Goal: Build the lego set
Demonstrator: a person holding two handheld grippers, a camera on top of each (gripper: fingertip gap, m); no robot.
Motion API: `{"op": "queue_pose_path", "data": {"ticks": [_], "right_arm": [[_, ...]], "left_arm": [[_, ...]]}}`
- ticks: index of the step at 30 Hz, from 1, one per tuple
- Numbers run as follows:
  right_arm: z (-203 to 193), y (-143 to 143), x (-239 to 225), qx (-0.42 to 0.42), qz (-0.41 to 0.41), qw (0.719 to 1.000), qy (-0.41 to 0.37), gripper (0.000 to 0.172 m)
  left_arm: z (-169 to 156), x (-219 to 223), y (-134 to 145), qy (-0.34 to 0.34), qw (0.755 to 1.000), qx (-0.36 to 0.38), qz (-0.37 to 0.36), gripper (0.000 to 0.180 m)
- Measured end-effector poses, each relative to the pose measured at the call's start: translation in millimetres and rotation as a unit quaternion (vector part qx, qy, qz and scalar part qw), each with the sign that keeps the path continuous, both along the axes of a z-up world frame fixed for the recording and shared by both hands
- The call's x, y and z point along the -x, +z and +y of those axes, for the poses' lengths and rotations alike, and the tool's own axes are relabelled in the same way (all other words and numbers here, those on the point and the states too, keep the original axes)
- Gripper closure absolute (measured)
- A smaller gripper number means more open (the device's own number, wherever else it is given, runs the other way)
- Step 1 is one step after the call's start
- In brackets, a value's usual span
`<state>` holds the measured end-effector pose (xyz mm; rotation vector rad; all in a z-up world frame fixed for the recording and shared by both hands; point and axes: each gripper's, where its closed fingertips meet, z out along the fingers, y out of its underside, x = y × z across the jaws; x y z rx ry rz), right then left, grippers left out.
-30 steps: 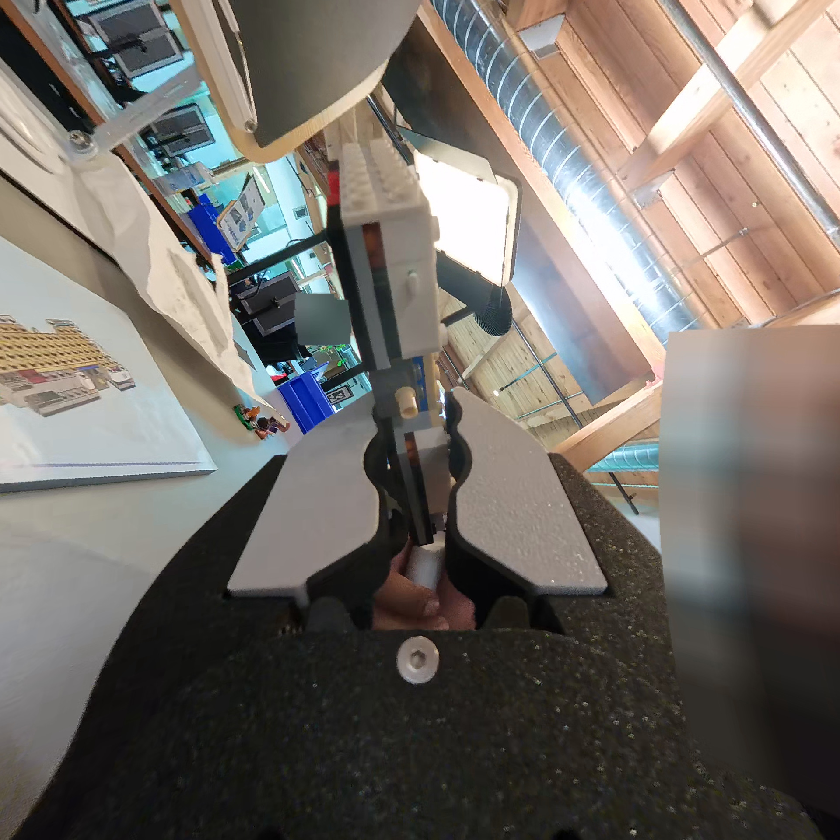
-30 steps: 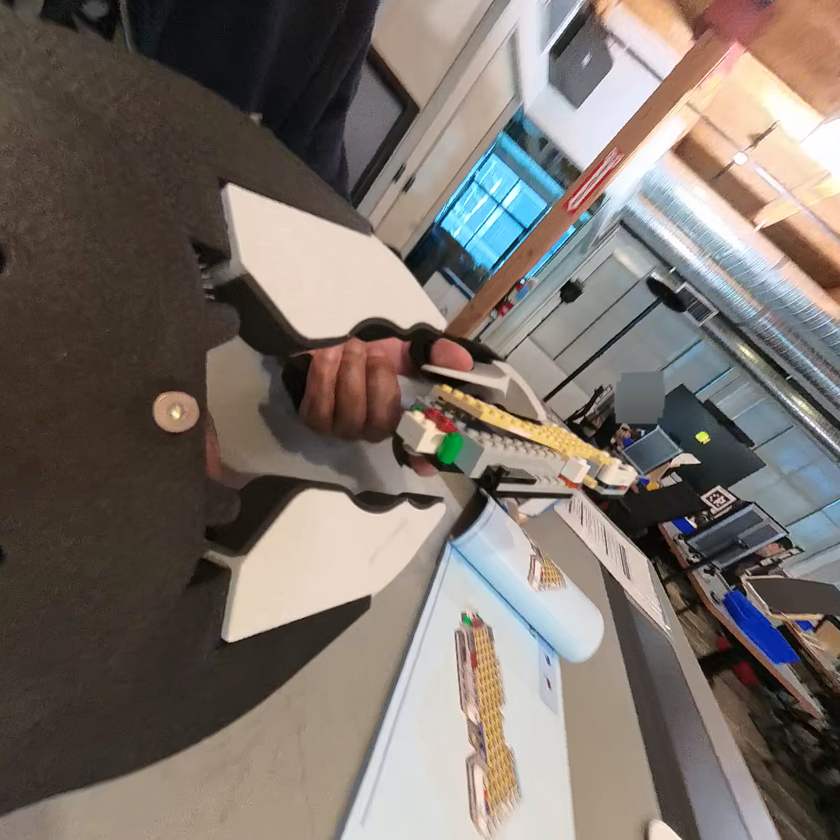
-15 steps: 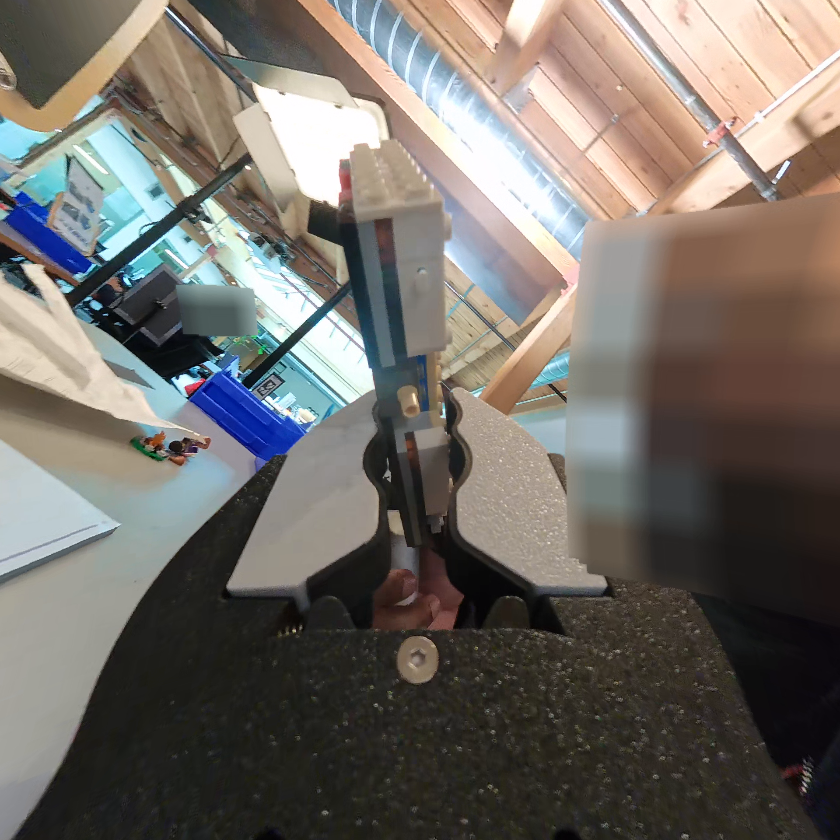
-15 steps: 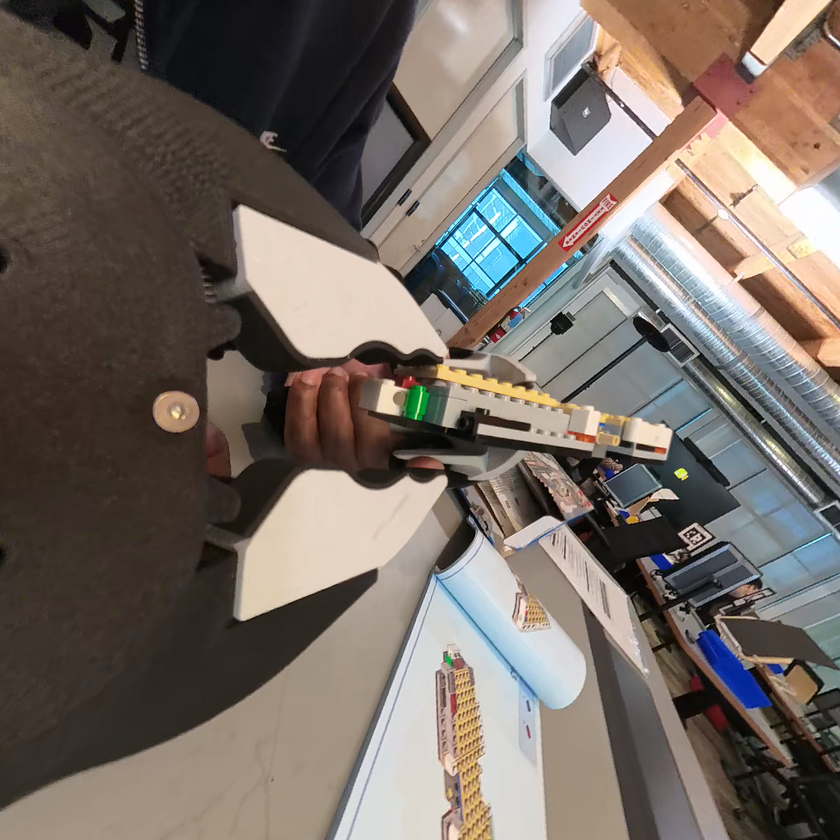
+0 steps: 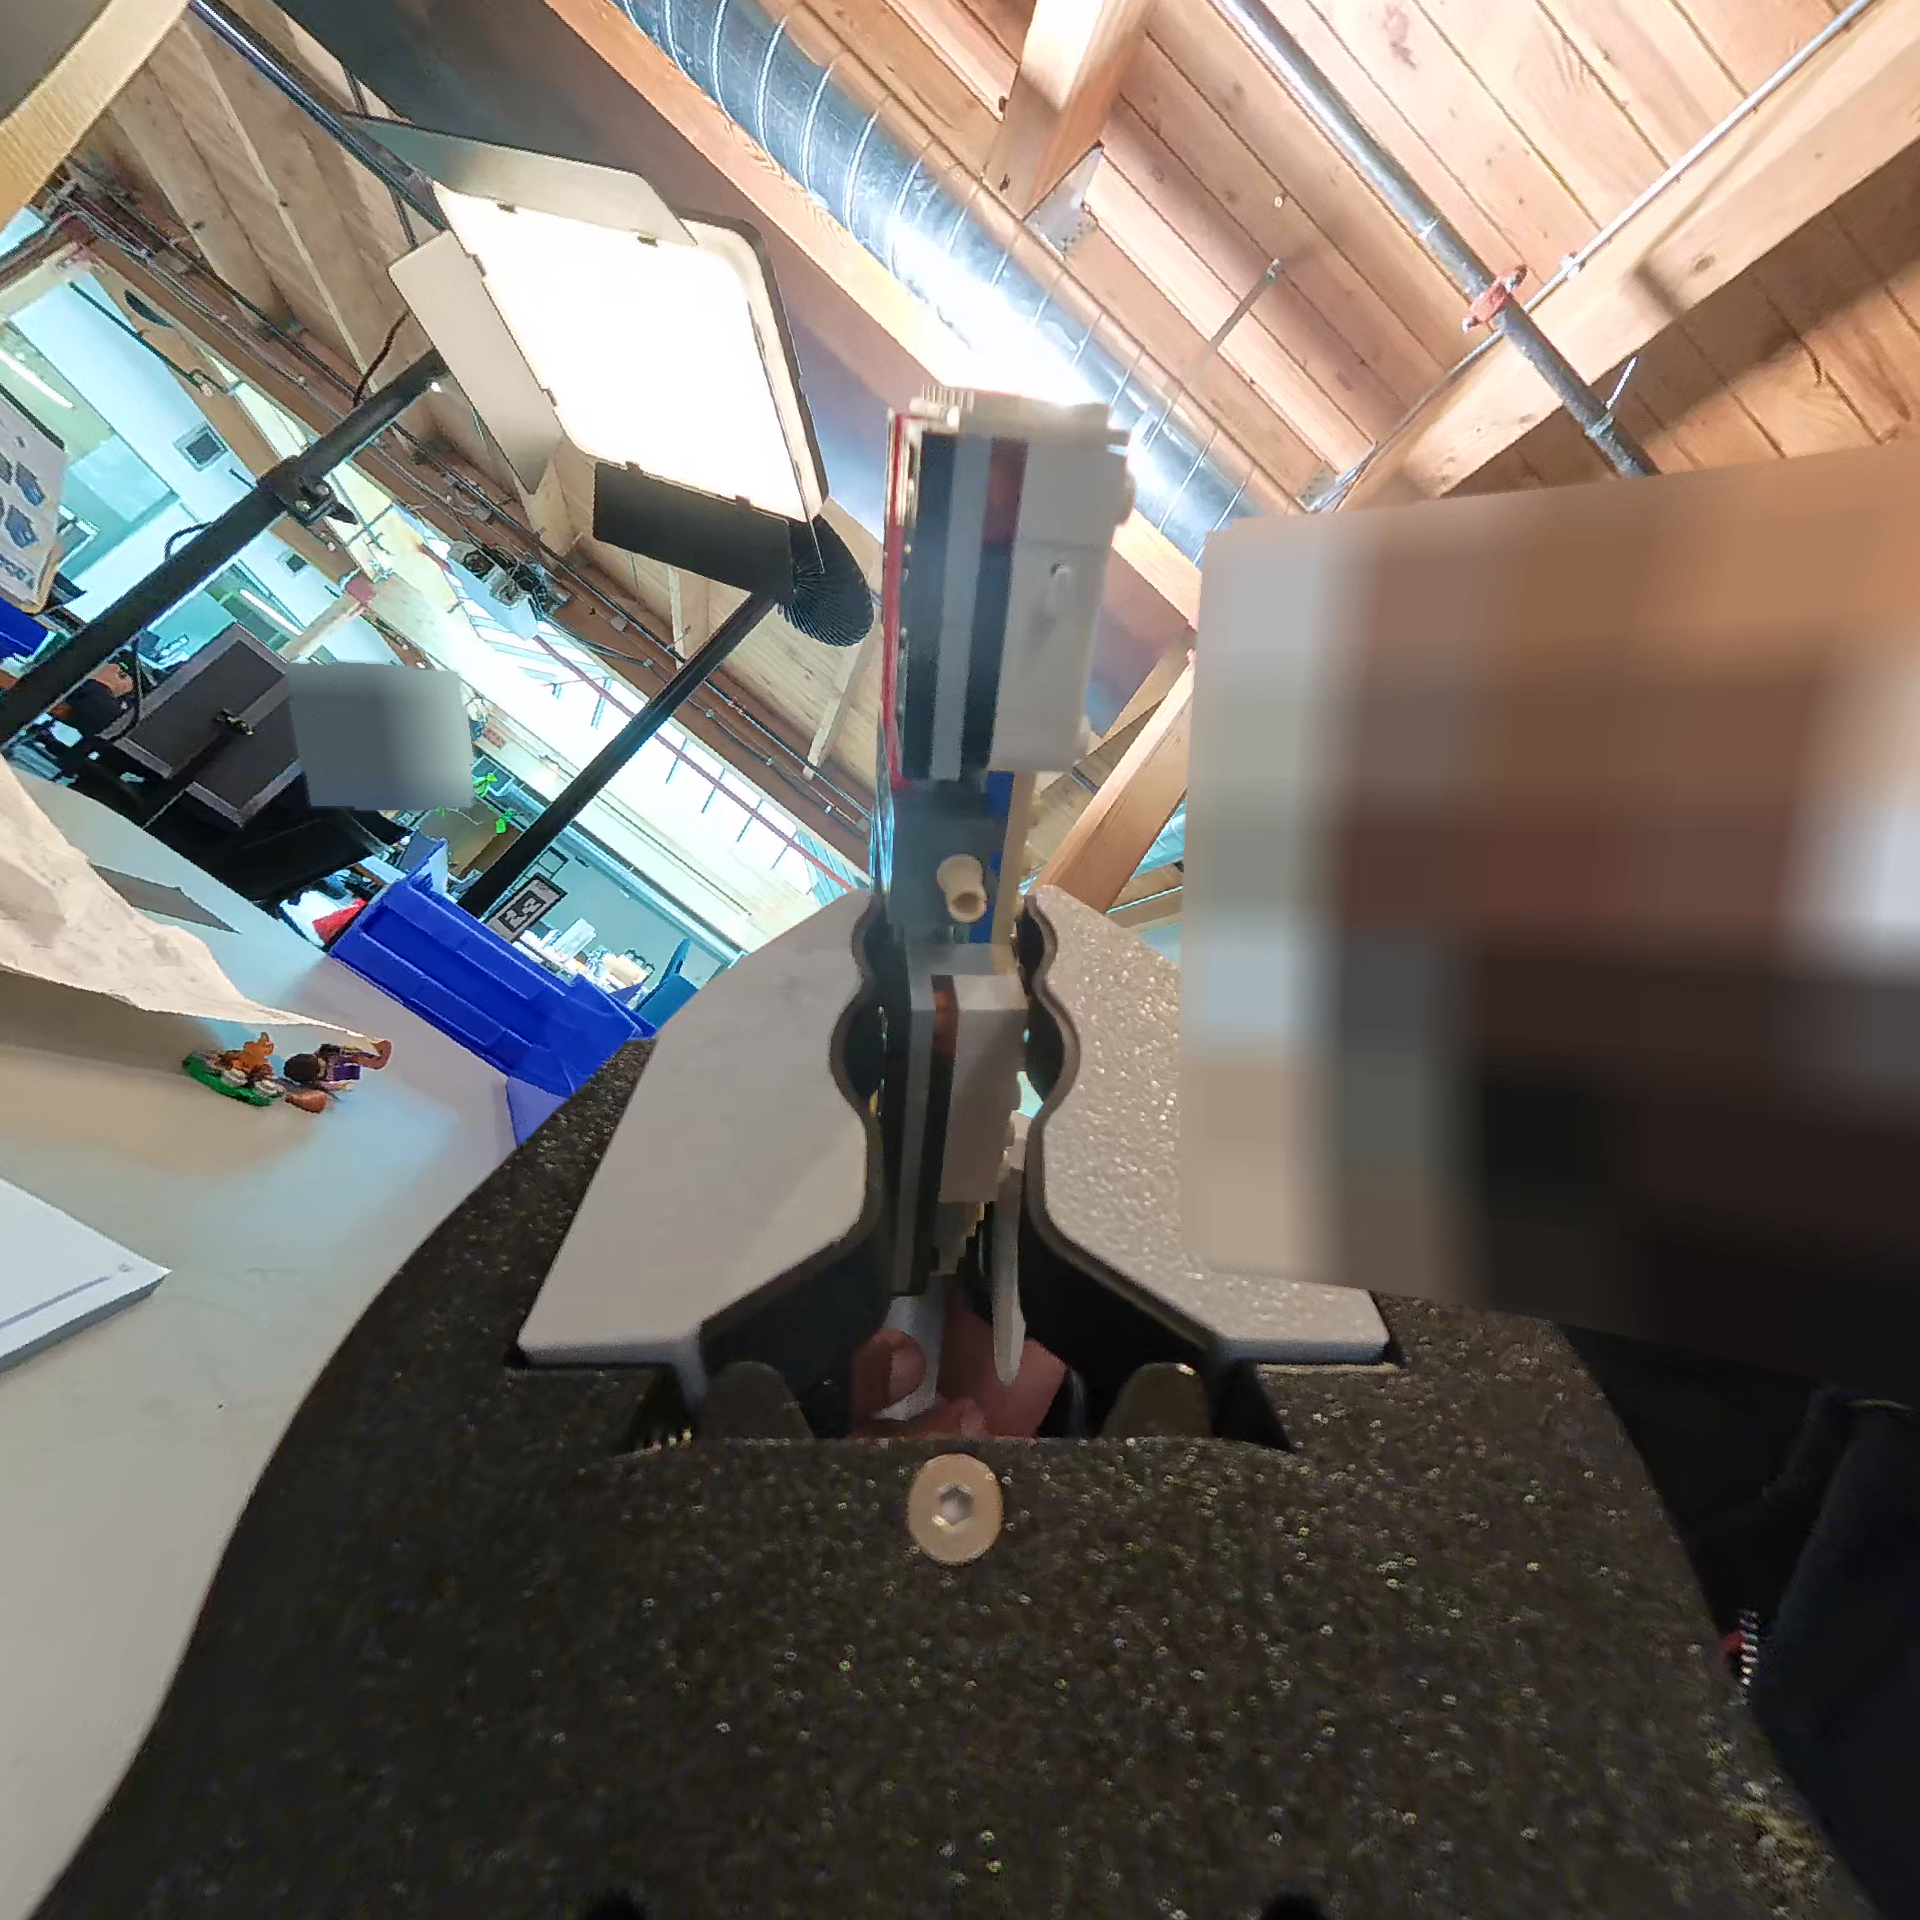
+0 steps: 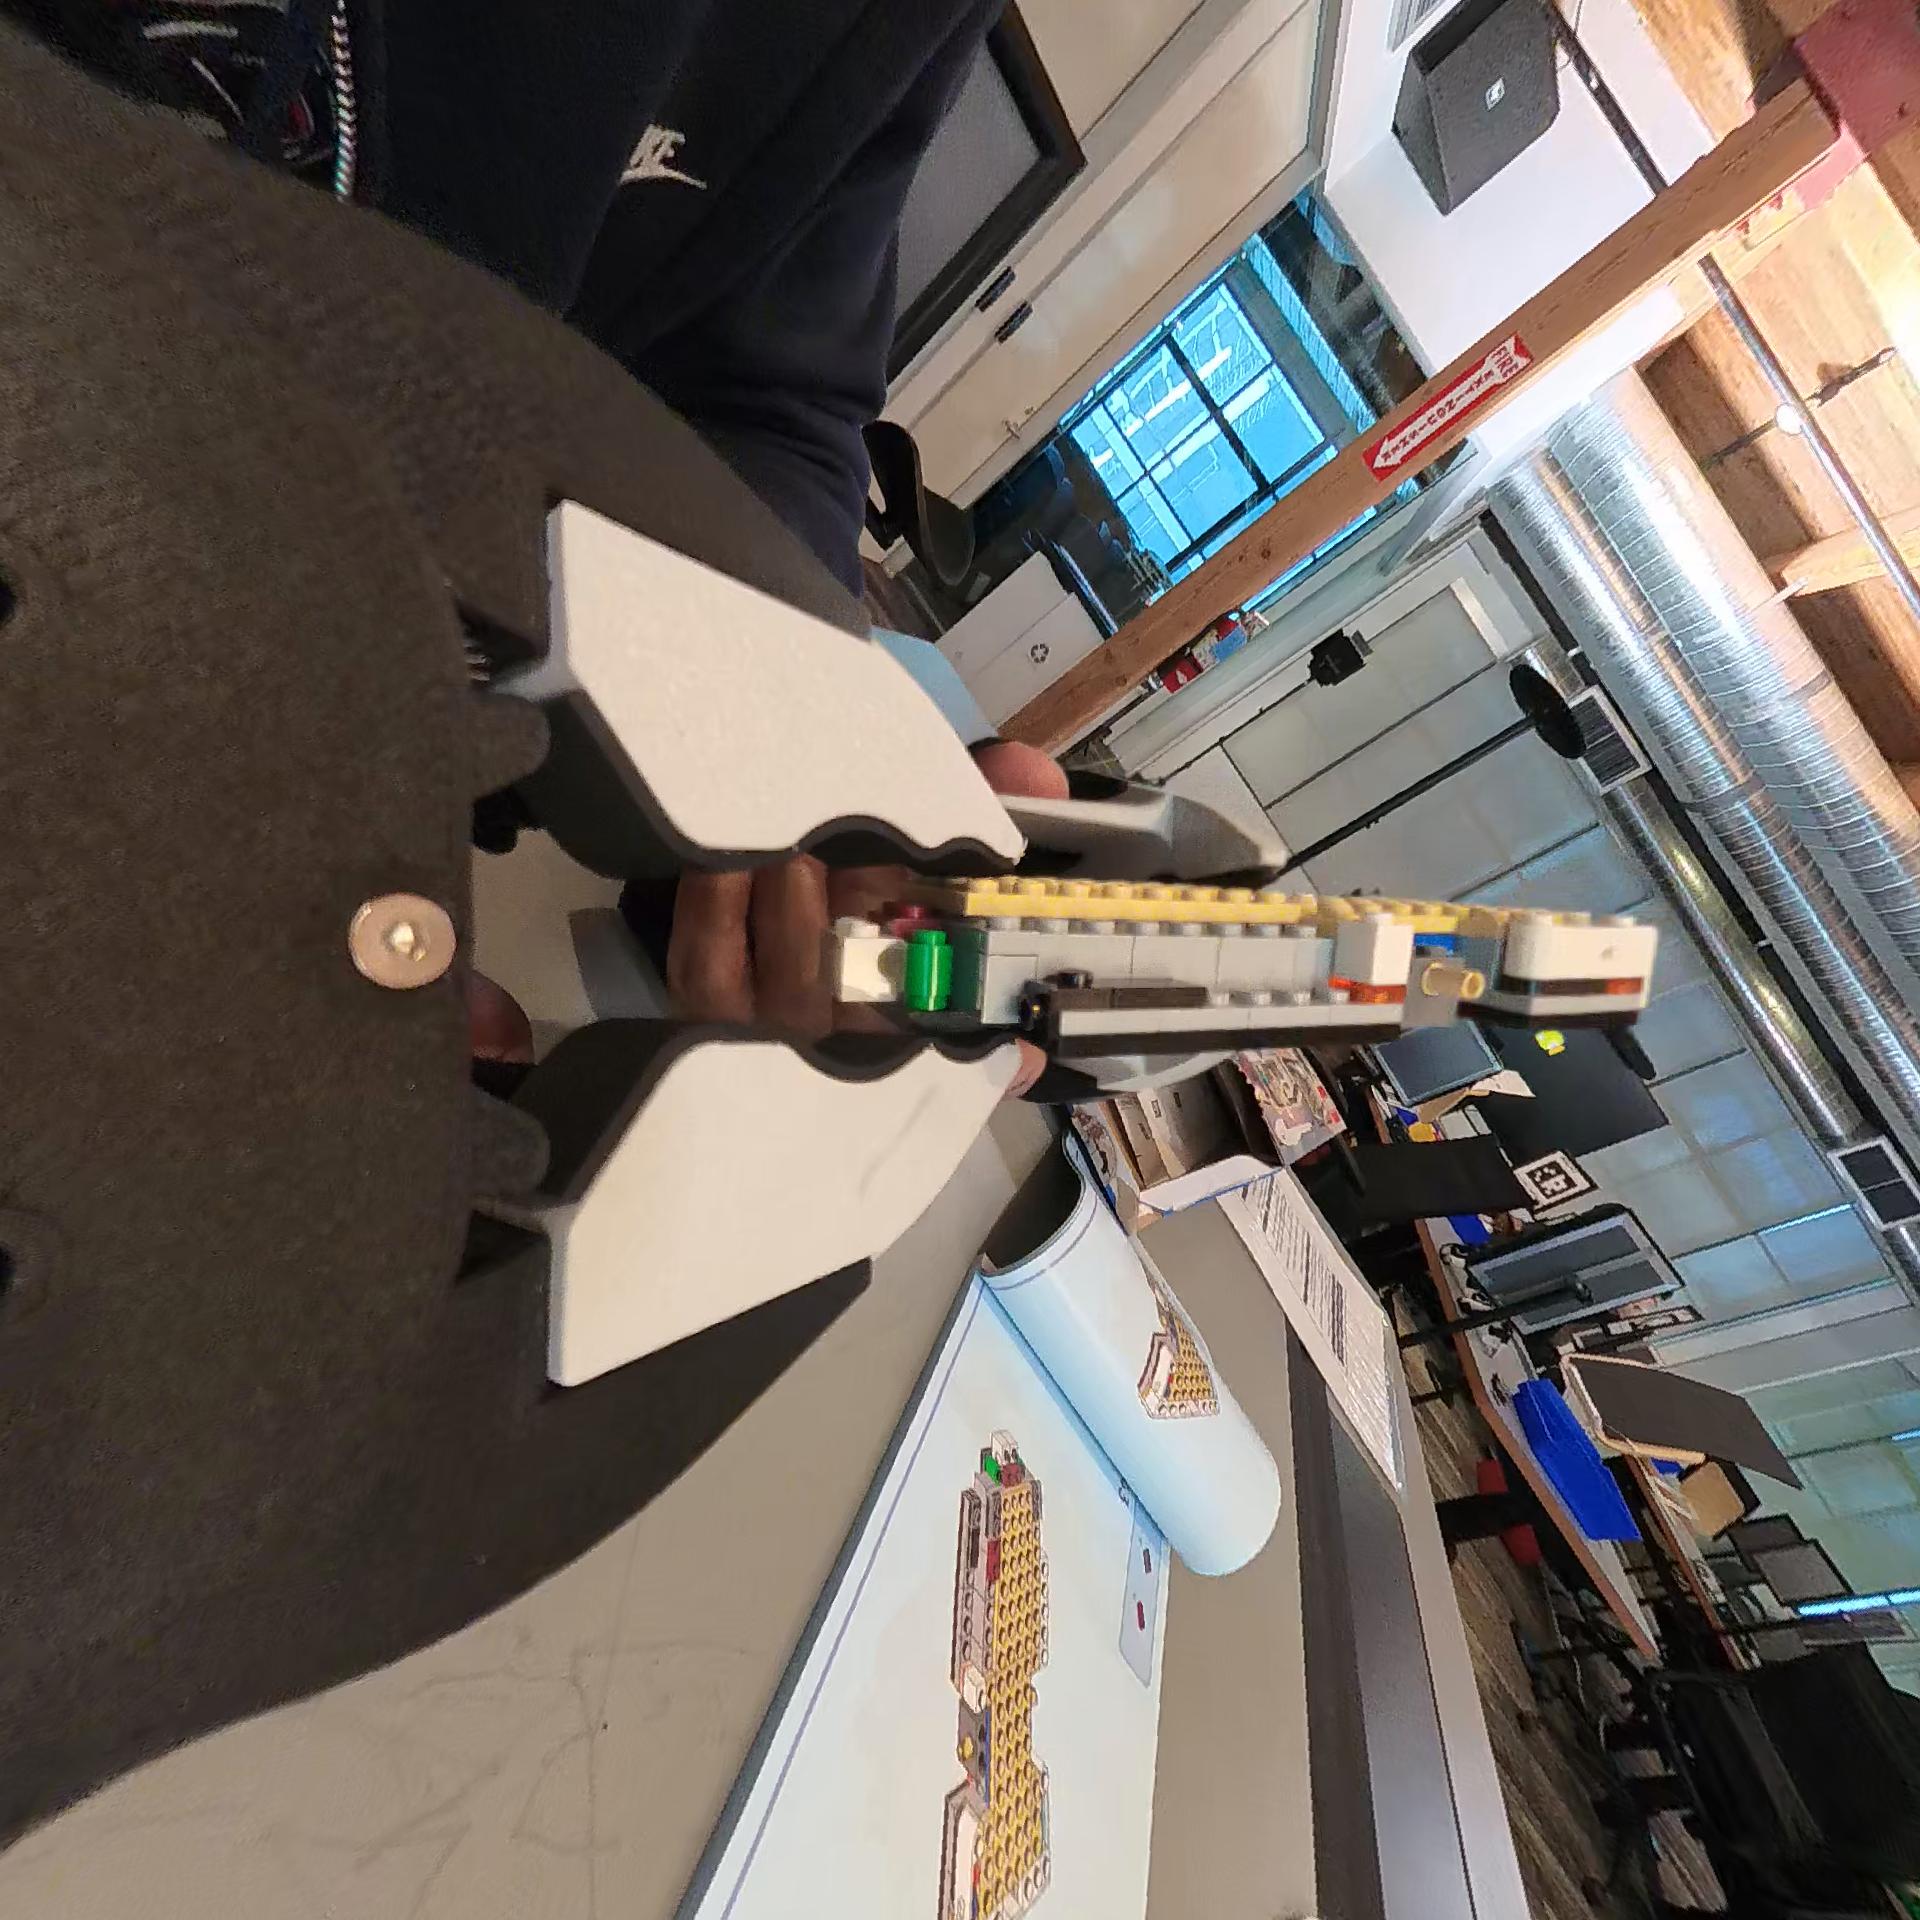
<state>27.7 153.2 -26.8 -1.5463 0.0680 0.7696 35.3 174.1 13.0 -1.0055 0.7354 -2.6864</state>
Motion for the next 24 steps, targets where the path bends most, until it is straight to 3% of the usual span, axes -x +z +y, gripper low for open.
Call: {"op": "queue_pose_path", "data": {"ticks": [7,13,19,24], "right_arm": [[-2,11,-3,-0.017,-0.021,0.999,-0.025,0.144],[-2,17,-5,-0.027,-0.004,0.999,-0.045,0.143],[-2,19,-2,-0.031,-0.011,0.998,-0.045,0.142],[-3,23,6,-0.041,-0.015,0.999,-0.032,0.142]], "left_arm": [[3,-1,-1,-0.006,0.996,0.087,-0.01,0.157],[5,1,-4,0.034,0.987,0.155,-0.022,0.158],[0,8,4,0.065,0.991,0.108,-0.045,0.158],[-16,9,6,0.041,0.995,0.071,-0.06,0.158]]}}
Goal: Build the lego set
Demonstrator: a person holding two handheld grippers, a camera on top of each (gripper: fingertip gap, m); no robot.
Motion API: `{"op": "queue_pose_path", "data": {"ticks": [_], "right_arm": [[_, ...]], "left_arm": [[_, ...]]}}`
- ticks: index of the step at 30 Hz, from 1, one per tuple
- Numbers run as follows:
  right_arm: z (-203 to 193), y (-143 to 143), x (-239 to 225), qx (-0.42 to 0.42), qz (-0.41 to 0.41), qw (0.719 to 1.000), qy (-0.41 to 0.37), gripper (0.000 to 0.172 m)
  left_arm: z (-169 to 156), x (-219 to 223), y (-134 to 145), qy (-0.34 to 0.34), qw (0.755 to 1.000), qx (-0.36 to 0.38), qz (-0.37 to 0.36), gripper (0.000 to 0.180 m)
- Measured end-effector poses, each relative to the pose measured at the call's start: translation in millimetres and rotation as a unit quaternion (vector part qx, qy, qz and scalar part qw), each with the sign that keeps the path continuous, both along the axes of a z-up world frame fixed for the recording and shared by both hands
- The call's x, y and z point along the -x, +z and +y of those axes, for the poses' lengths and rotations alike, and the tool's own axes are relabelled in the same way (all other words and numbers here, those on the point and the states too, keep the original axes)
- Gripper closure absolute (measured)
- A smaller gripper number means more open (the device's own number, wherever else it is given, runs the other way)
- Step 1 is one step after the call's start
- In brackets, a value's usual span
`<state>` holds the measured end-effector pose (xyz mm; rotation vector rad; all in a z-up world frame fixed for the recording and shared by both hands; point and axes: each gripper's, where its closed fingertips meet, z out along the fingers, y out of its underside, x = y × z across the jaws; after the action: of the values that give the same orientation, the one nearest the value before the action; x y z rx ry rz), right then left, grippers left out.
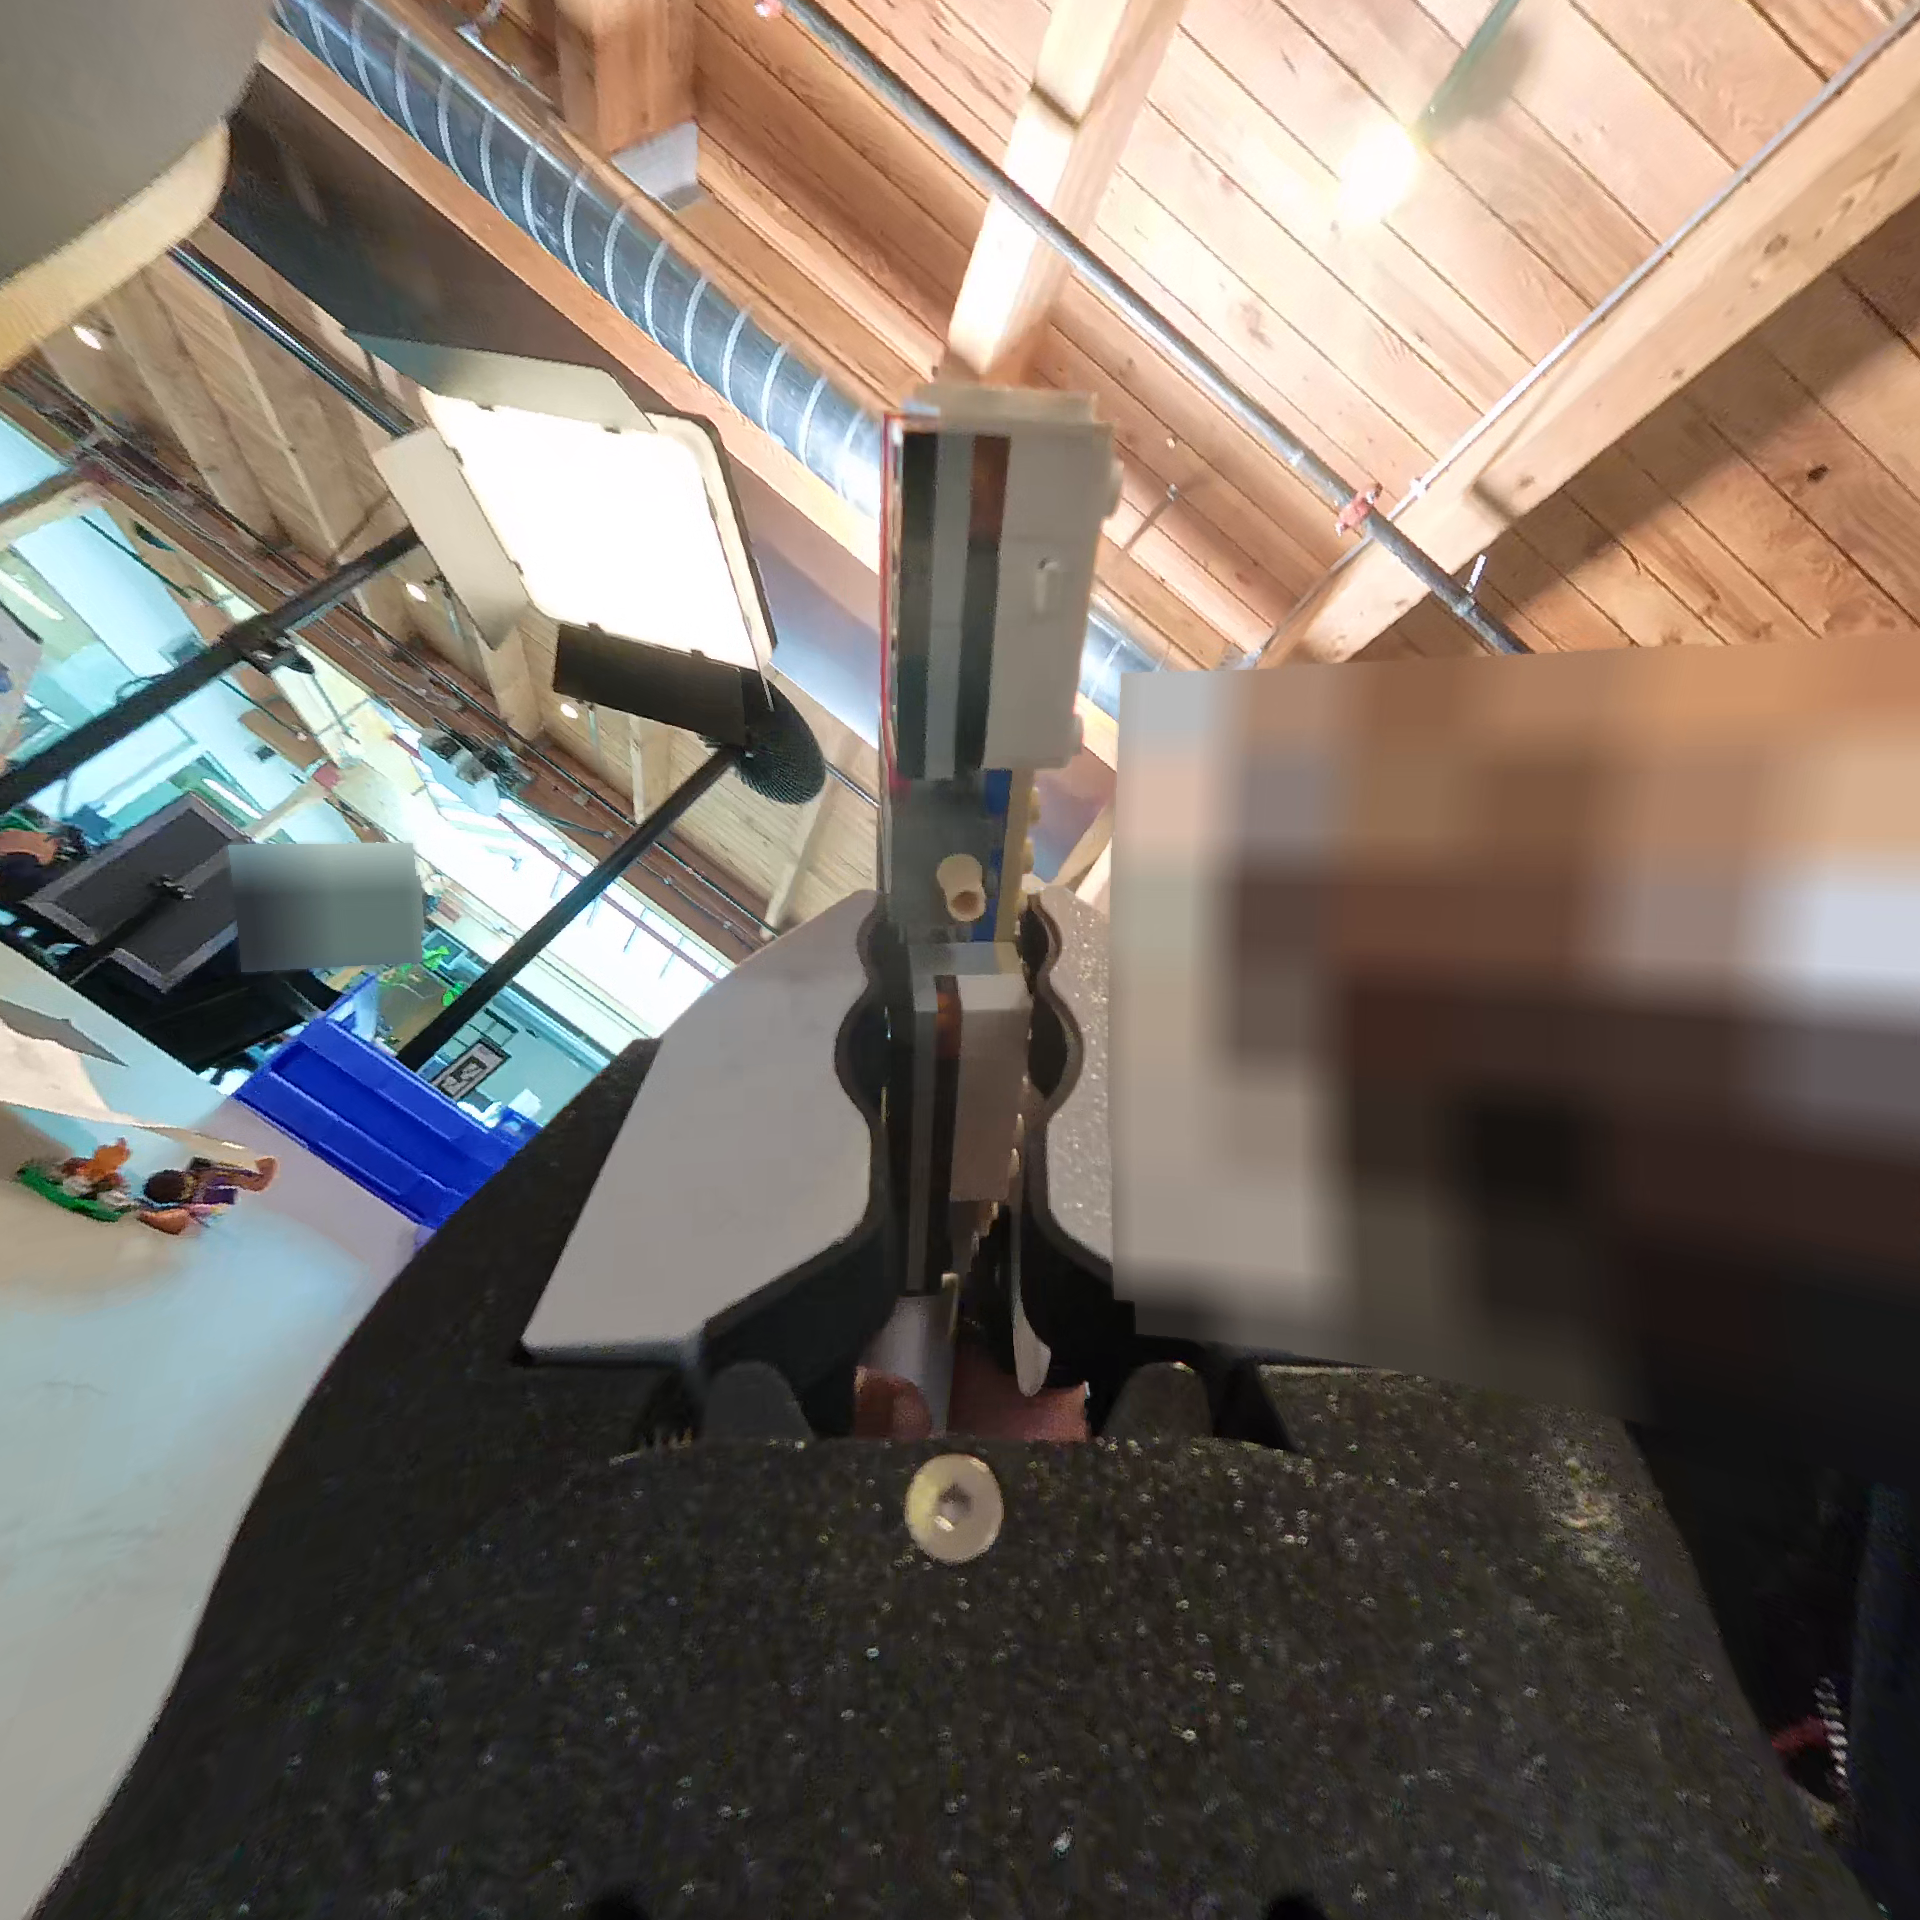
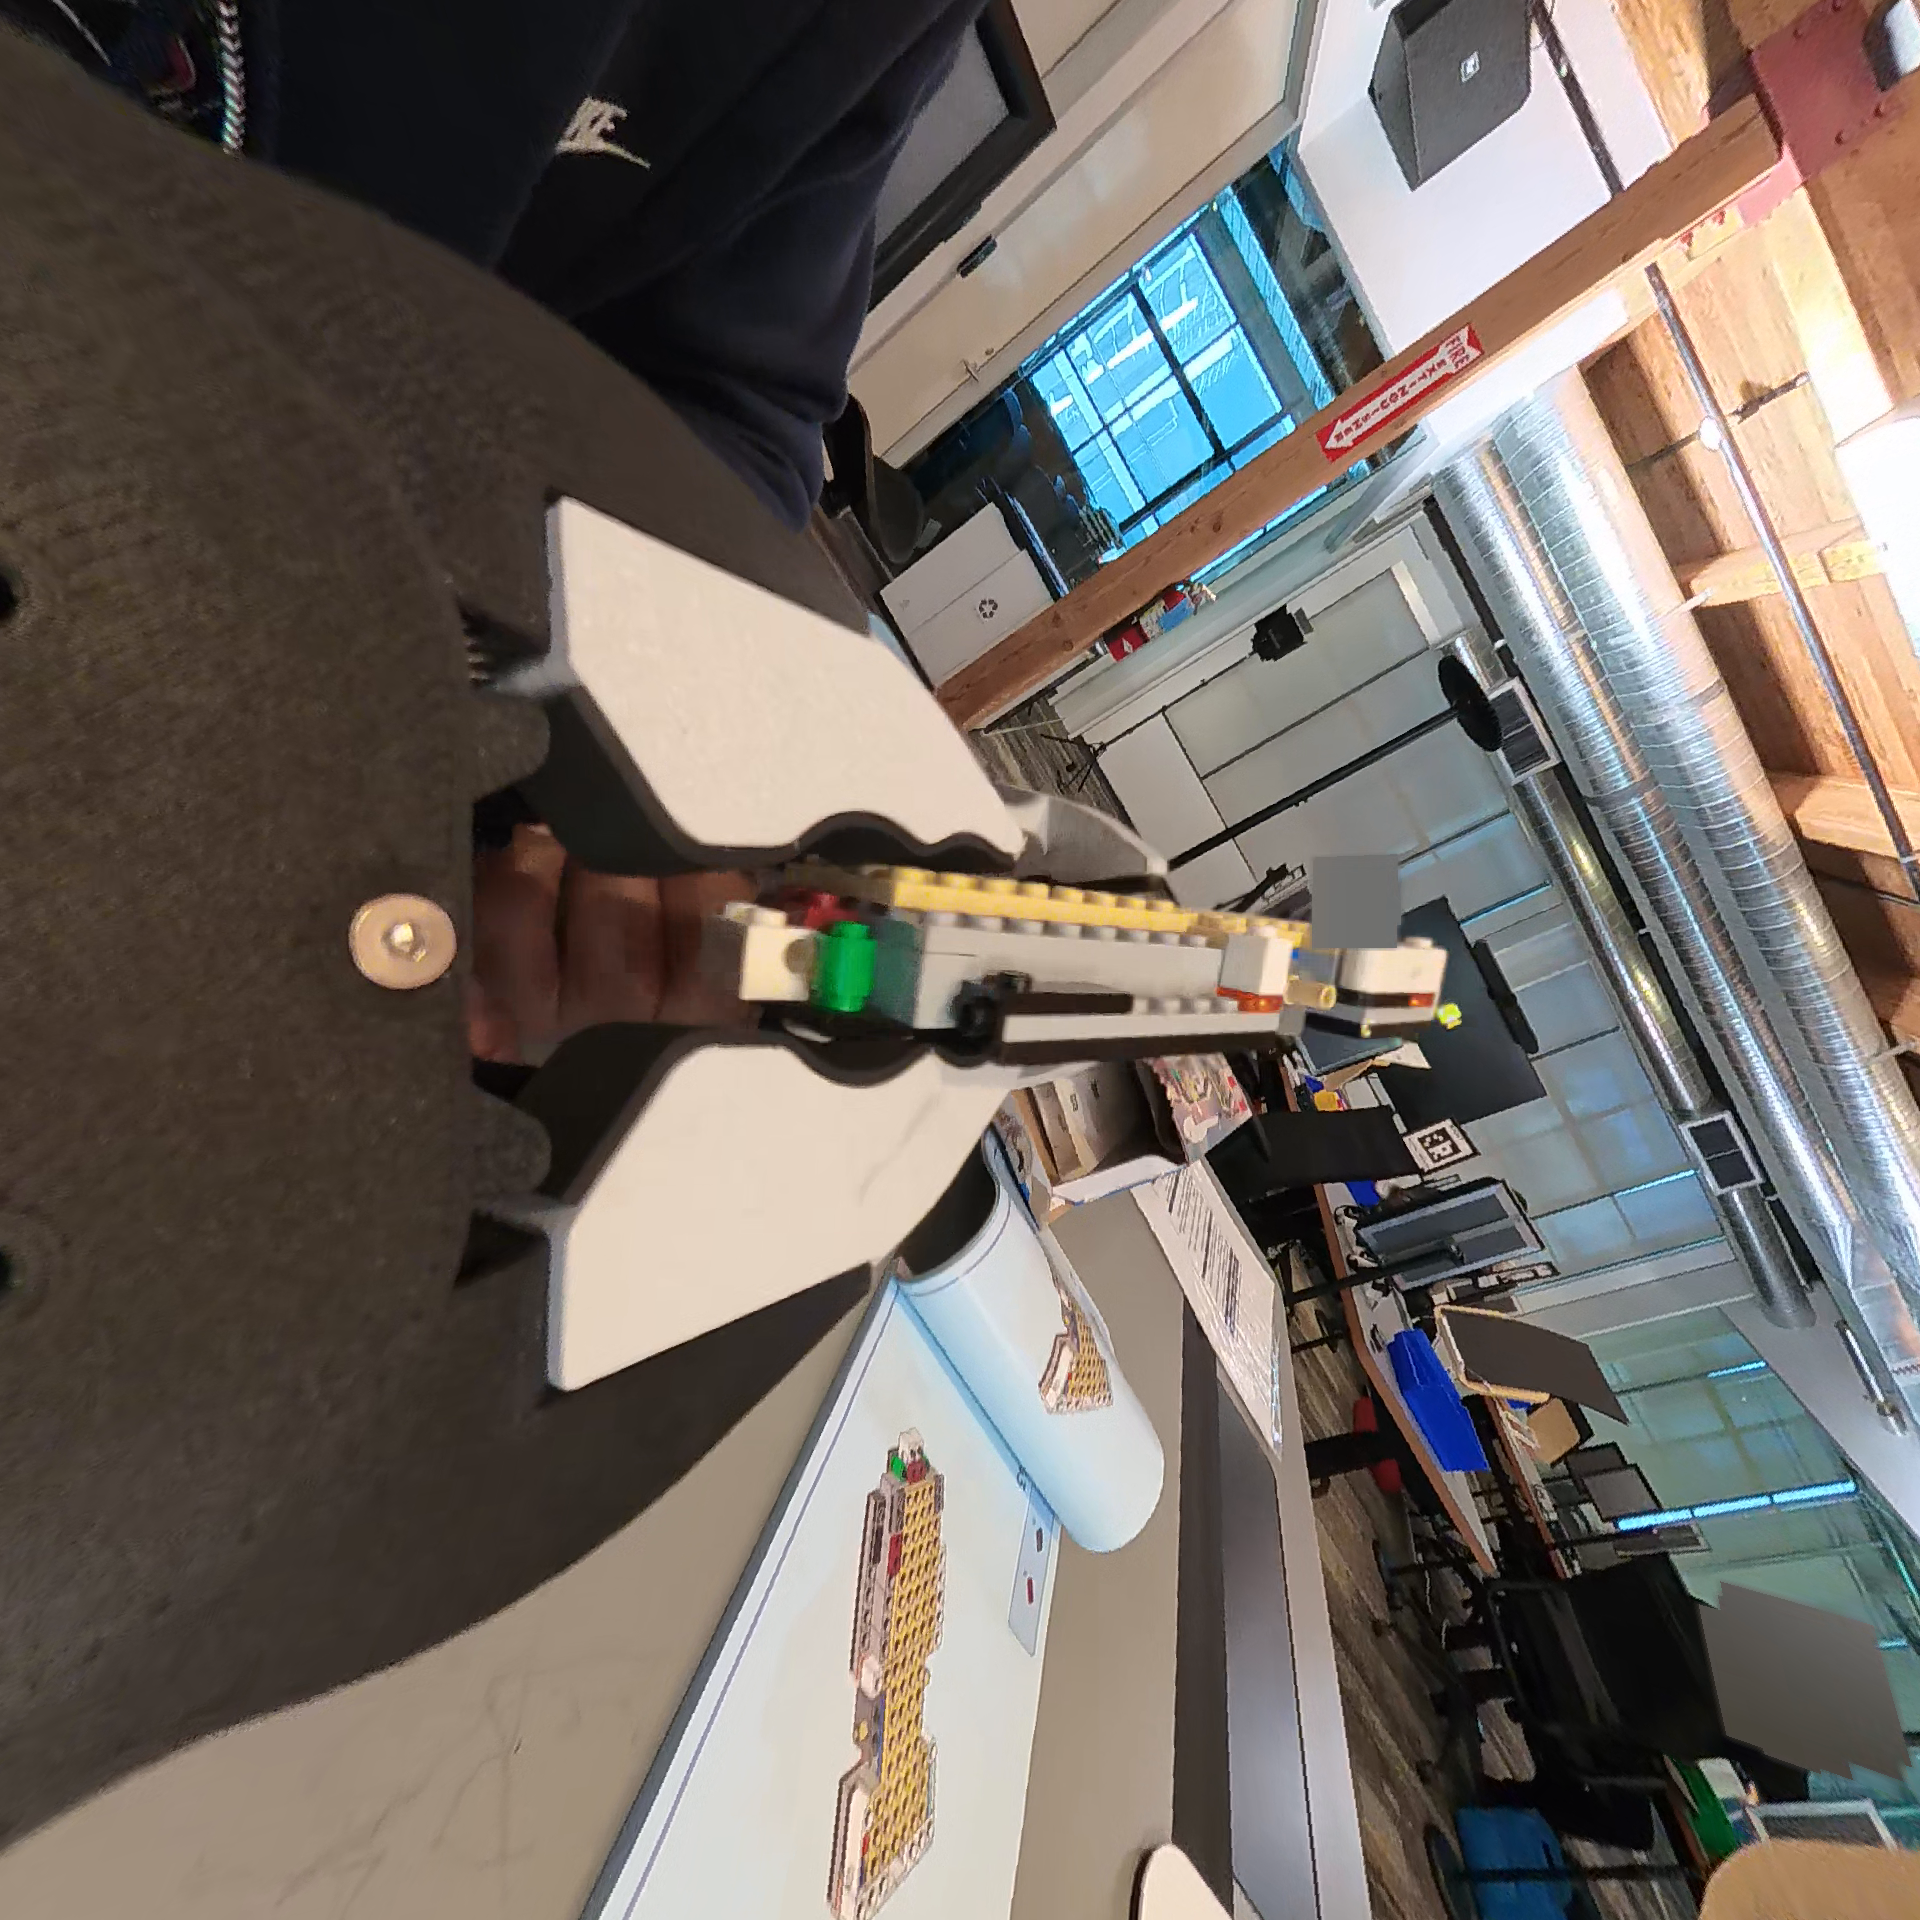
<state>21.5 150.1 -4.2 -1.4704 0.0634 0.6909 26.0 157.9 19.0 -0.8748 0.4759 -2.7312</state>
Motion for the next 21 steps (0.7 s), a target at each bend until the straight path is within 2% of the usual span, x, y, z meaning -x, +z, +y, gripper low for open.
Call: {"op": "queue_pose_path", "data": {"ticks": [14,21], "right_arm": [[-3,8,11,-0.026,-0.03,0.999,-0.005,0.144],[-4,8,12,-0.03,-0.045,0.998,-0.023,0.144]], "left_arm": [[-2,13,8,-0.049,0.996,0.047,-0.064,0.157],[-1,13,9,-0.051,0.994,0.069,-0.069,0.157]]}}
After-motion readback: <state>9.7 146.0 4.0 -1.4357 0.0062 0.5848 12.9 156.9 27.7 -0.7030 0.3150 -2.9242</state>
